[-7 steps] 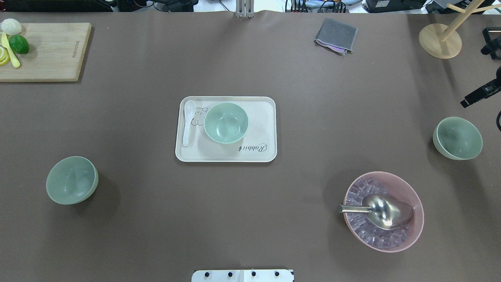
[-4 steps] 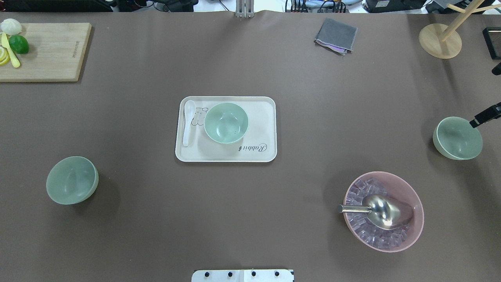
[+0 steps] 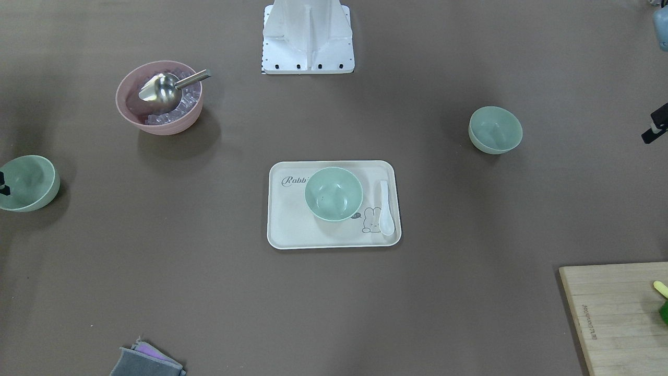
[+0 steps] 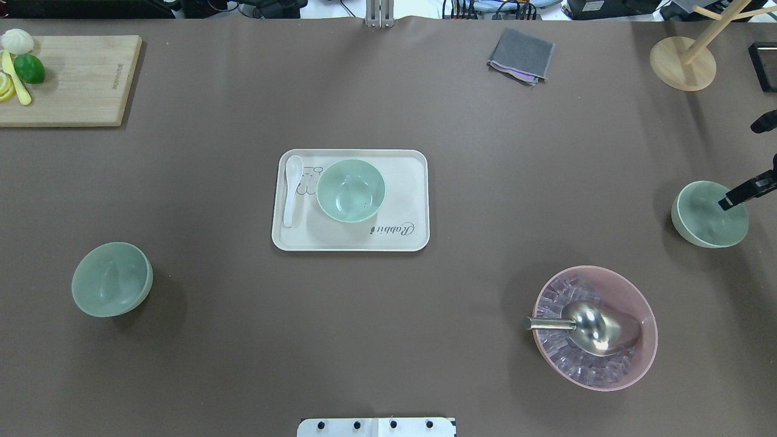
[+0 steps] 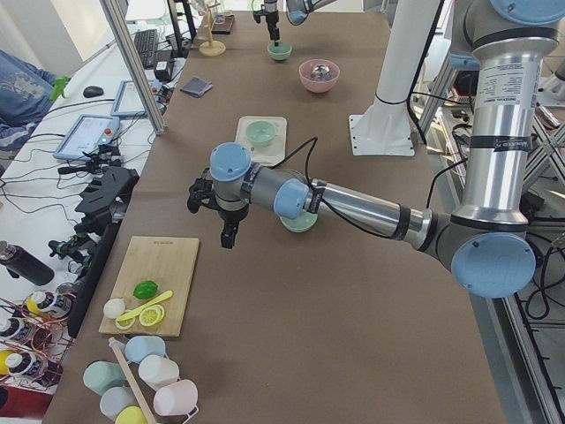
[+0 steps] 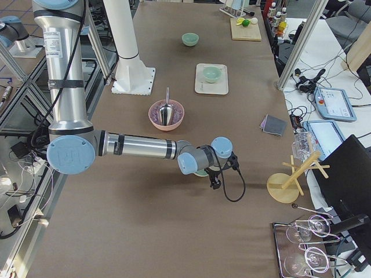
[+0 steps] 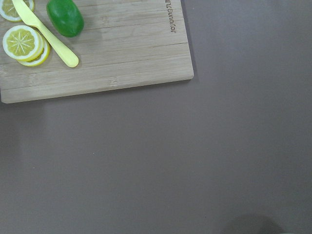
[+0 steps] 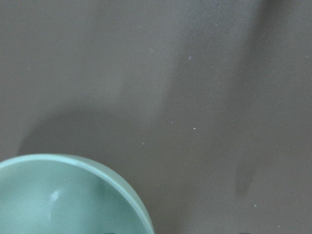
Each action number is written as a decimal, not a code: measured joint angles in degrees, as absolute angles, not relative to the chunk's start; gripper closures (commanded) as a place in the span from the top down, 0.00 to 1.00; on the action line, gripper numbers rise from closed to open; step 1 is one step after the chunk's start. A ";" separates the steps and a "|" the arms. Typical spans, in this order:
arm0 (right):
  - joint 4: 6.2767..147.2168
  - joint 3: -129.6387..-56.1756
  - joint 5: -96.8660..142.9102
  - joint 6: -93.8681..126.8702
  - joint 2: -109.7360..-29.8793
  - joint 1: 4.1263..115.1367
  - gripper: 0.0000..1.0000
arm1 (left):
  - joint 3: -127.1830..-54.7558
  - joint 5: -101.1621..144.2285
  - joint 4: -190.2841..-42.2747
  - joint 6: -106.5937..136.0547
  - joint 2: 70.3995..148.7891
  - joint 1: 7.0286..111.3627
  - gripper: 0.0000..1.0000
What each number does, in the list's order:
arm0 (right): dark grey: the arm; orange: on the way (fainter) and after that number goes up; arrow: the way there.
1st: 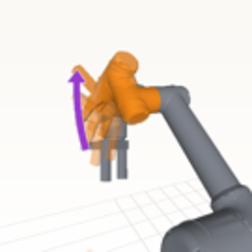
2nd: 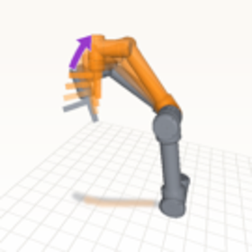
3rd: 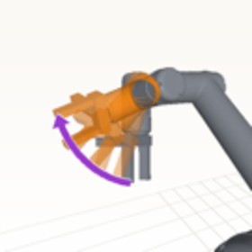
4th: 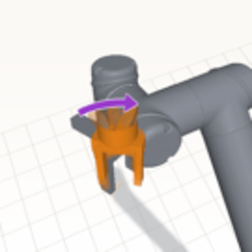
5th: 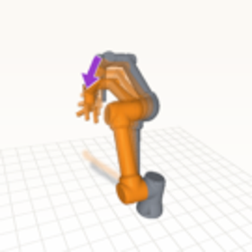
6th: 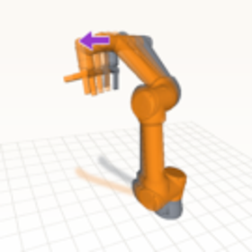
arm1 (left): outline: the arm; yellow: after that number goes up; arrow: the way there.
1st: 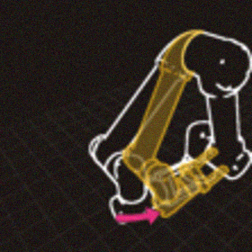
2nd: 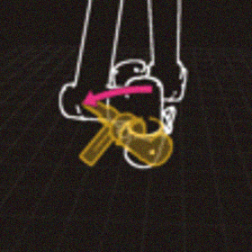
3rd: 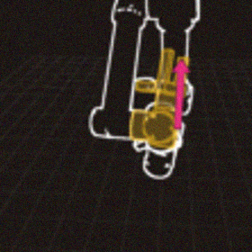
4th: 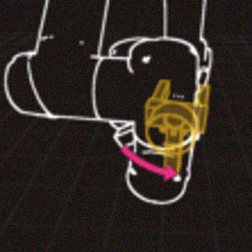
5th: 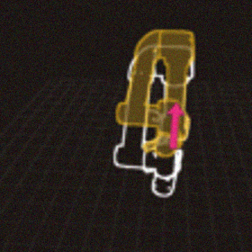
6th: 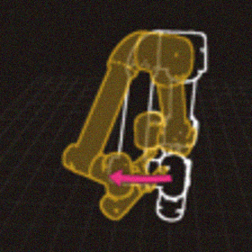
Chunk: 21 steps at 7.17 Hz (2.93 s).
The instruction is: Stack green bowls together
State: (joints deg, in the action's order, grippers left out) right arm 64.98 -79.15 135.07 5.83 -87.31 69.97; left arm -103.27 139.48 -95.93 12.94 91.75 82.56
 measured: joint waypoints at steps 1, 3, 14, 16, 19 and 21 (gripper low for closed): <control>64.84 -79.13 135.17 6.36 -87.29 69.74 0.00 | -103.15 139.48 -95.95 12.98 91.76 82.55 0.98; 64.72 -80.40 137.50 8.94 -87.22 69.64 0.00 | -102.77 139.53 -95.89 13.03 91.79 82.06 0.98; 72.34 -94.91 123.49 69.93 -56.07 44.54 0.00 | -107.84 124.82 -121.10 55.15 79.59 47.22 0.69; 72.90 -92.93 119.69 73.30 -52.46 40.65 0.00 | -106.64 125.15 -121.45 55.40 80.11 45.86 0.00; 72.33 -87.96 117.88 76.04 -47.82 38.17 0.00 | -105.88 125.63 -121.47 55.48 81.24 45.47 0.00; 66.56 -82.84 118.02 79.36 -45.47 37.80 0.00 | -105.80 126.65 -121.52 55.46 81.57 45.44 0.00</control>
State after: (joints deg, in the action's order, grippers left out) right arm 66.56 -82.84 118.02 79.36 -45.47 37.80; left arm -105.80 126.65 -121.52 55.46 81.57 45.44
